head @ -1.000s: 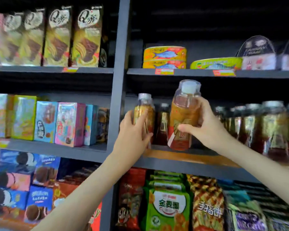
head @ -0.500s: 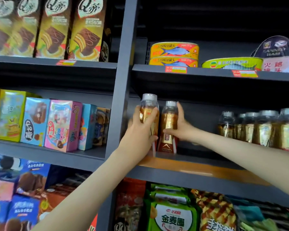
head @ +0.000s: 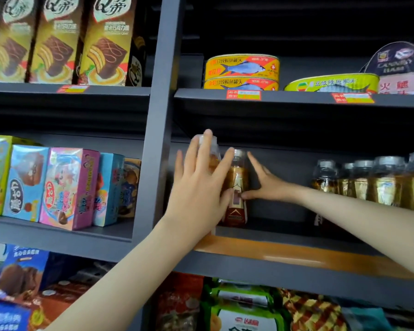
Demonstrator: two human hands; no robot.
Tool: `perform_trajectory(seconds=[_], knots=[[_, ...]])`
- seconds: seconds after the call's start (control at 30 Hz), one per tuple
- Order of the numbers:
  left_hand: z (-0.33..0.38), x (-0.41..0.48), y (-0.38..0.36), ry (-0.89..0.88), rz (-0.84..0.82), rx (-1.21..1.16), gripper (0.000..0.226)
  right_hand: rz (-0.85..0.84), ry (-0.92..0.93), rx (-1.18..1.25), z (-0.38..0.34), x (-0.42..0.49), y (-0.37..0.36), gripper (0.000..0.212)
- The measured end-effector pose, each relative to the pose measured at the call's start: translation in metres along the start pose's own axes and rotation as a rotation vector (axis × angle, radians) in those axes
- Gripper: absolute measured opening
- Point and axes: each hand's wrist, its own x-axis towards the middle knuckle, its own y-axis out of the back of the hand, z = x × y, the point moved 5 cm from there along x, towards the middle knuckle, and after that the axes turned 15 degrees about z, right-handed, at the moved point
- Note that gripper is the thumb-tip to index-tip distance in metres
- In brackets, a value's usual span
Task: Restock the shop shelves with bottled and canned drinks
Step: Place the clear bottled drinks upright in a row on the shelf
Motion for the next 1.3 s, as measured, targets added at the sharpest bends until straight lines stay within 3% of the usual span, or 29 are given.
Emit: perform_trajectory(seconds=[0.13,0.23,0.63,0.83,1.1,1.2,1.3], knots=[[0.036,0.022,-0.020,-0.125,0.055,0.058,0.069,0.208,-0.150,-0.403,0.062,-0.012,0.053,0.121],[0.052,0.028,-0.041,-0.133,0.023,0.084,0.072,0.257,-0.271,-0.607,0.100,-0.024,0.081,0.117],[0.070,0.020,-0.078,-0.088,-0.026,0.109,0.082,0.264,-0.448,-0.528,0.139,-0.003,0.086,0.122],[0.070,0.021,-0.074,-0.092,-0.028,0.138,0.084,0.358,-0.300,-0.482,0.123,-0.005,0.075,0.107],[0.068,0.025,-0.072,-0.062,-0.099,0.163,0.084,0.275,0.154,-0.485,0.065,-0.036,0.075,0.101],[0.075,0.030,-0.061,-0.004,-0.182,0.132,0.082,0.343,0.401,-0.471,0.032,-0.063,0.098,0.101],[0.090,0.032,-0.049,0.100,-0.169,-0.050,0.081,0.467,0.490,-0.293,-0.003,-0.099,0.126,0.098]])
